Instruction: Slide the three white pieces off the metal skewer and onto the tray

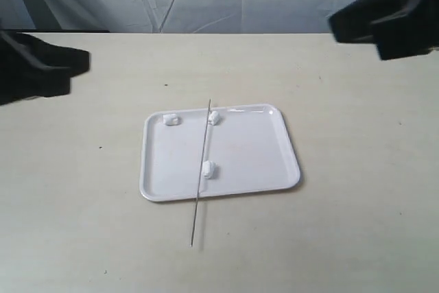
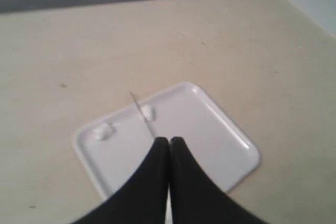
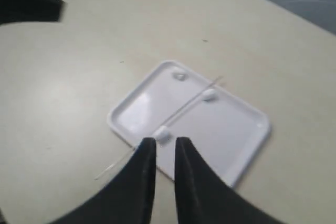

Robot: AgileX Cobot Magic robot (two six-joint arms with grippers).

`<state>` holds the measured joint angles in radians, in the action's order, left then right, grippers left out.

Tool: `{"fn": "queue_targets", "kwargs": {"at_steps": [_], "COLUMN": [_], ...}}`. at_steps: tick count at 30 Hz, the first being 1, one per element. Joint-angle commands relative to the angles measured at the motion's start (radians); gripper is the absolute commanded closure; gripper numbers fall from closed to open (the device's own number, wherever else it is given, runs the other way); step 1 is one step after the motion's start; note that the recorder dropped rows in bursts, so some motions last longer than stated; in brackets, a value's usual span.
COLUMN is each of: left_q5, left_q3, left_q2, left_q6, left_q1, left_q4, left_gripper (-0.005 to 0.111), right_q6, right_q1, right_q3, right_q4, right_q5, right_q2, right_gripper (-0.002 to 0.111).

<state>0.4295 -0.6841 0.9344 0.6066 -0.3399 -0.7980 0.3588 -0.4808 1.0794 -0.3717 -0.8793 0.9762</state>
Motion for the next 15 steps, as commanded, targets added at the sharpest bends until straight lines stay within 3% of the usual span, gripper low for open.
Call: {"fn": "queue_targets", "kwargs": {"at_steps": [1,4,7,15], "left_q5": [0.031,0.146,0.261,0.334], "left_q3": [0.000,0.000,0.000,0.057], "left_q2": [-0.214,-0.328,-0.413,-0.631], "left_q6": [-0.484,-0.668,-0.770,-0.841], "left_q1": [-0.001,-0.001,-0.001,-0.001], "left_q4": [0.586,0.839,0.959,0.982], "left_gripper": [0.107,0.107,0.107,0.107], "right_q6": [-0.203,-0.311,-0.344,-0.623], "right_q1": [0.004,0.004,0.004,0.004], "right_q3": [0.003,-0.010,-0.071,-0.377], "right_q4": [0.299,0.421,0.486,0.703], "right_q5": [0.017,0.011,0.022,0.046], "right_q2": [-0.107,-0.193,-0.288,-0.632], "right_gripper": [0.095,0.095,0.095,0.095]}}
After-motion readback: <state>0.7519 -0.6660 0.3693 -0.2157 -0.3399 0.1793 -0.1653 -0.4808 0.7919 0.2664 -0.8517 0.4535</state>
